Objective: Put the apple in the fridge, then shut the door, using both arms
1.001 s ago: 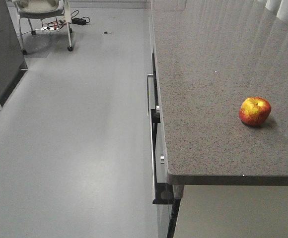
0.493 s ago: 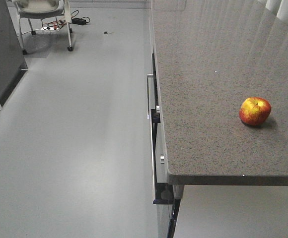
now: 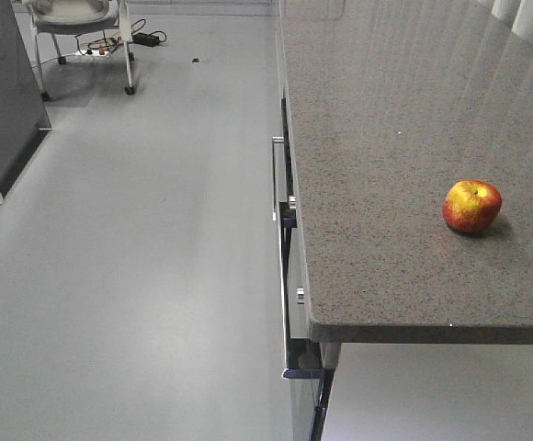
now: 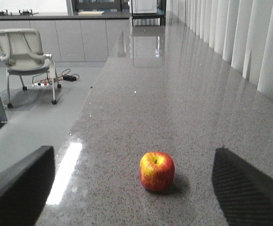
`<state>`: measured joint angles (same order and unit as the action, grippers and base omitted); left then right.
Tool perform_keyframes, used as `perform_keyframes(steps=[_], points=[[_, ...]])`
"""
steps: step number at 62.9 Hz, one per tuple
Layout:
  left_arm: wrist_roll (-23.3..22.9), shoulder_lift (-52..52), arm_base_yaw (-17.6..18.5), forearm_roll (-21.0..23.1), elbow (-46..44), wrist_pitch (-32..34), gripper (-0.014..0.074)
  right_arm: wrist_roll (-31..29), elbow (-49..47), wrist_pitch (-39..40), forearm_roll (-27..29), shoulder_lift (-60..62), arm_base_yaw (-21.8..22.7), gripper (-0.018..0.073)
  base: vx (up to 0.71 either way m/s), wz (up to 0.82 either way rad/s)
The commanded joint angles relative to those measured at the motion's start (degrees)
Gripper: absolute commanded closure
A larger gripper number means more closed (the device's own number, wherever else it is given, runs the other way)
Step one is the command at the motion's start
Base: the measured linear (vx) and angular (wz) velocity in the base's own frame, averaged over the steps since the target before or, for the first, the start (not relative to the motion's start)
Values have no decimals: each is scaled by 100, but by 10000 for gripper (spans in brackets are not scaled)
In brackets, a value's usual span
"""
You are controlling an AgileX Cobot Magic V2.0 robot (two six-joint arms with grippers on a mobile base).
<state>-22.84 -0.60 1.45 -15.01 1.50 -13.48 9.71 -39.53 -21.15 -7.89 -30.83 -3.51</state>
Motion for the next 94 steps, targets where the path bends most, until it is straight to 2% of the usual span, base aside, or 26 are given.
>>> perform_keyframes(steps=[1, 17, 57, 62, 71, 79, 86, 94], points=[[-4, -82, 36, 14, 159, 404, 603, -63, -264, 352, -82, -270, 2, -163, 0, 0], [-4, -82, 36, 14, 159, 404, 603, -119, -1354, -430, -244, -1486, 2, -121, 0, 0], [-4, -82, 36, 14, 159, 404, 603, -513, -5493, -2506, -331, -5607, 64, -90, 0, 0], [-4, -82, 36, 14, 159, 404, 603, -561, -5761, -2616, -109, -5984, 238, -88, 0, 0], [-4, -82, 36, 14, 159, 404, 603, -1200, -5962, -2650, 1023, -6563, 780, -80, 0, 0], [-4, -82, 36, 14, 159, 404, 603, -1703, -5962, -2647, 1743, -6984, 1116, -75, 0, 0], [-4, -82, 36, 14, 159, 404, 603, -2100, -5962, -2616, 1933, -7275, 1212, -72, 0, 0], [-4, -82, 36, 14, 159, 404, 603, -2216, -5962, -2518, 1928, -7561, 1203, -69, 0, 0]])
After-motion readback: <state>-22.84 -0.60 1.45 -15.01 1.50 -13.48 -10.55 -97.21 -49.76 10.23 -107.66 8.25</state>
